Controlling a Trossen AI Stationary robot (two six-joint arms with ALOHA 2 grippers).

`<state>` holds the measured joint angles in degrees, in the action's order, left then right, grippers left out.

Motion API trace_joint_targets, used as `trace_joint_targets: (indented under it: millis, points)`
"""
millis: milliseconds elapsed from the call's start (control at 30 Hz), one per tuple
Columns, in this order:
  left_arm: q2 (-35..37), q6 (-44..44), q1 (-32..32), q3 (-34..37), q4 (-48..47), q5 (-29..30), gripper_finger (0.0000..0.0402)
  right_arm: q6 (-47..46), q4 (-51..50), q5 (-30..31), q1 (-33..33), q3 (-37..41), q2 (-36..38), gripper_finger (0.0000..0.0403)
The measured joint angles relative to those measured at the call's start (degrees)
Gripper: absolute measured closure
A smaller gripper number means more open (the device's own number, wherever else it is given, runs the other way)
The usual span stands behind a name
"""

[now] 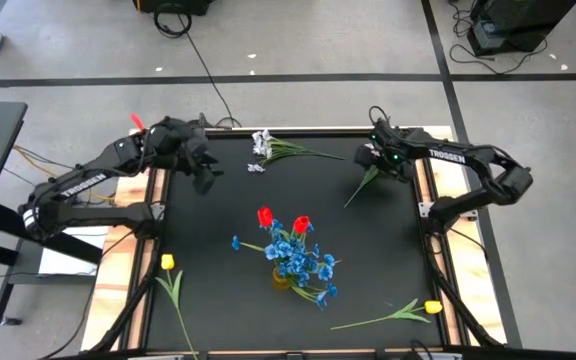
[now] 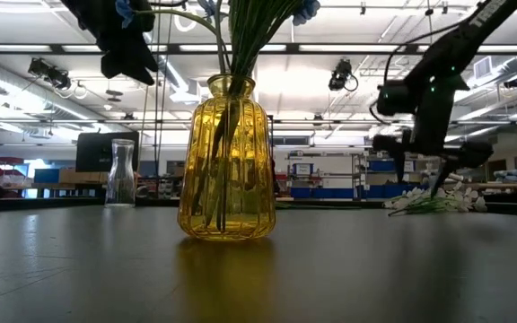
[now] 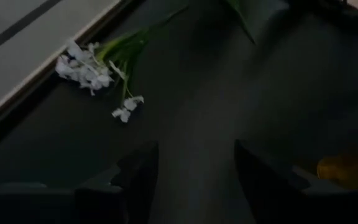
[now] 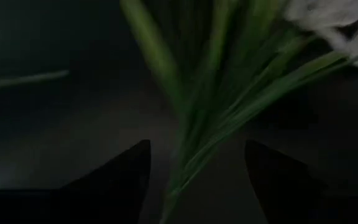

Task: Sort flowers into vase by color
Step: Put the right white flowers into the transparent vase

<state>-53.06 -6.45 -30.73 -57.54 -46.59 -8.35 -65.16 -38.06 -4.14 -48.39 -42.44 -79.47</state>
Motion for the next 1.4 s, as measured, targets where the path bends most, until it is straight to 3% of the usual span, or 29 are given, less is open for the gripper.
trace_joint_targets:
  millis: [333, 467, 667, 800, 1133, 1400]
  points:
    - [-0.4, 2.6, -7.3, 0.0, 0.5, -4.4, 0.0187, 0.6, 1.6, -0.5, -1.6, -1.0, -10.3, 0.0156]
    - [-0.5, 2.7, -7.4, 0.0, 0.5, -4.4, 0.0190, 1.2, 1.2, 1.3, -1.3, -1.0, -10.2, 0.0211]
    - [-0.5, 2.6, -7.4, 0.0, 2.8, -4.4, 0.0206, 2.4, 3.2, 2.7, -0.8, -0.6, -6.3, 0.0326]
    - [-0.5, 2.4, -7.4, 0.0, 5.6, -4.8, 0.0207, 3.4, 6.1, 1.2, -0.5, -0.6, -2.7, 0.0384]
    - [-0.5, -4.5, -7.4, -0.1, 14.0, -6.5, 0.0207, 5.5, 25.3, -4.6, 4.3, -0.6, 6.3, 0.0379]
    - [-1.0, -5.1, -4.8, -0.1, 21.0, -5.3, 0.0206, 11.9, 52.4, -8.6, 11.1, -0.7, 7.9, 0.0389]
